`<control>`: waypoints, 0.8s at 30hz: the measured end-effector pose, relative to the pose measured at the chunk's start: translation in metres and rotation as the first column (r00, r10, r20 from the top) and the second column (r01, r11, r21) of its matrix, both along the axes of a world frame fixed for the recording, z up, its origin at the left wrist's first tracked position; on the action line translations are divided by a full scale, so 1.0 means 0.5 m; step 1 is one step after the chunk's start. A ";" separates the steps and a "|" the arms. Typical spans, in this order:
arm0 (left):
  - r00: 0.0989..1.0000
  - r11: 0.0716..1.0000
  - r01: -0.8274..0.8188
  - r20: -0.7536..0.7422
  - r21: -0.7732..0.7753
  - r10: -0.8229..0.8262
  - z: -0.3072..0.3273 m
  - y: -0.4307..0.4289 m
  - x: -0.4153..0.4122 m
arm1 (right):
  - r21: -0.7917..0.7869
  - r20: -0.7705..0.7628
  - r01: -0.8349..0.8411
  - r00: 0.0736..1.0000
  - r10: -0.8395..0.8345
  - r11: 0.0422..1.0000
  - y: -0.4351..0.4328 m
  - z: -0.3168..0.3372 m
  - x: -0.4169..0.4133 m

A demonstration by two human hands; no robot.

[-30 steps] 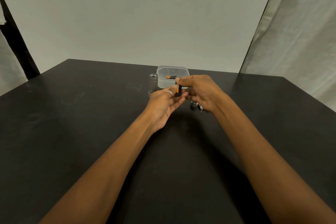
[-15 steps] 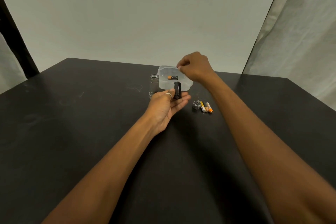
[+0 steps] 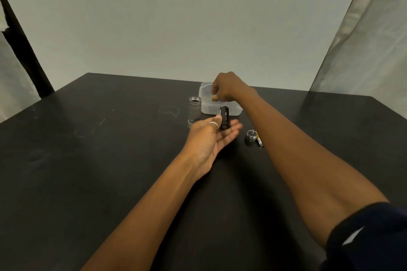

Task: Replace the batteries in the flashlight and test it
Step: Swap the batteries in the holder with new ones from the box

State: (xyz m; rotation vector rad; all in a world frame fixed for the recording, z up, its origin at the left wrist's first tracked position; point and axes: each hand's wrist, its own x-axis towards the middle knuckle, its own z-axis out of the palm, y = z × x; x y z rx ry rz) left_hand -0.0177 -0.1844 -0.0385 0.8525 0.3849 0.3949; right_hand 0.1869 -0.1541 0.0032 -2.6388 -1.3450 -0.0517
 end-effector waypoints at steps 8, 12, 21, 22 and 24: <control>1.000 1.000 0.022 -0.001 -0.022 -0.022 0.002 0.005 0.000 | -0.007 -0.002 -0.003 1.000 0.003 1.000 0.004 -0.009 0.009; 1.000 0.999 0.026 0.001 -0.021 -0.026 0.003 0.005 0.000 | -0.029 0.006 -0.017 1.000 0.017 0.999 0.004 -0.008 0.009; 0.999 0.999 0.035 -0.006 -0.008 -0.035 0.005 0.003 -0.001 | -0.070 0.004 -0.016 1.000 0.017 0.997 0.006 -0.007 0.005; 0.999 0.999 0.038 -0.009 -0.003 -0.038 0.005 0.004 -0.002 | -0.060 0.006 -0.019 1.000 0.020 0.998 0.005 -0.006 0.006; 0.999 0.999 0.041 -0.014 0.007 -0.040 0.004 0.004 -0.003 | -0.017 0.027 -0.034 0.999 0.035 0.999 -0.001 0.001 0.002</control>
